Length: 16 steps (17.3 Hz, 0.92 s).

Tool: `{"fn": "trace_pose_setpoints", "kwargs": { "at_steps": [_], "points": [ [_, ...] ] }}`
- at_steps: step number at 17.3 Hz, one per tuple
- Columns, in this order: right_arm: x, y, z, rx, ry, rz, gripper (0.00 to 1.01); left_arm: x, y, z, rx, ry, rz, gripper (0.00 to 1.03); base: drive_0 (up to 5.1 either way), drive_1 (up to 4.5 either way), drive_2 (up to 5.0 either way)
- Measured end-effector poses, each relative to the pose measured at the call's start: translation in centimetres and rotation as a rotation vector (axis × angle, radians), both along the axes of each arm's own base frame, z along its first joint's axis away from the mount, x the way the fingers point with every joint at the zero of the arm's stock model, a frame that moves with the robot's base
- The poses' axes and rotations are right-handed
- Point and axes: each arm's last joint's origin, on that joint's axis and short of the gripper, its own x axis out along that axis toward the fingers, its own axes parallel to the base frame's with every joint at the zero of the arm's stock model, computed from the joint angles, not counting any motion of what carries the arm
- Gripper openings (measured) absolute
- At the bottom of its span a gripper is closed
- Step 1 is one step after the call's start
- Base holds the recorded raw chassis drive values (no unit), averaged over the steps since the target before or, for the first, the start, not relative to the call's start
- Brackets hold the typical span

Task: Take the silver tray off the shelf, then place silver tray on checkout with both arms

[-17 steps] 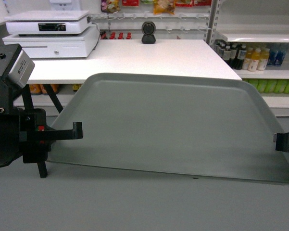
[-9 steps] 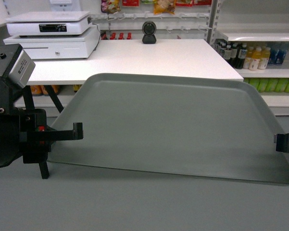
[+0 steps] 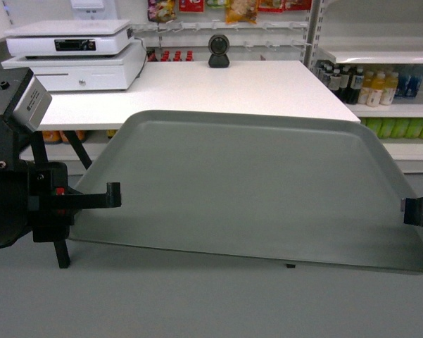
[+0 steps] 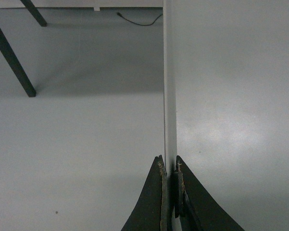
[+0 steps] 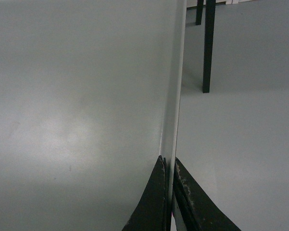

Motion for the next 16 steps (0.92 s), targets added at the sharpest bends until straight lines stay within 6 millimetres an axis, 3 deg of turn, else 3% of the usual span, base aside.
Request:
{"fn": "trace_pose_setpoints", "kwargs": {
  "at_steps": [16],
  "points": [
    [0.0,-0.03,-0.01,0.001,0.002,0.0,0.03,0.02,-0.02,0.03,-0.001,-0.003,-0.001,0.03,0.0,4.32,-4.3]
  ]
}}
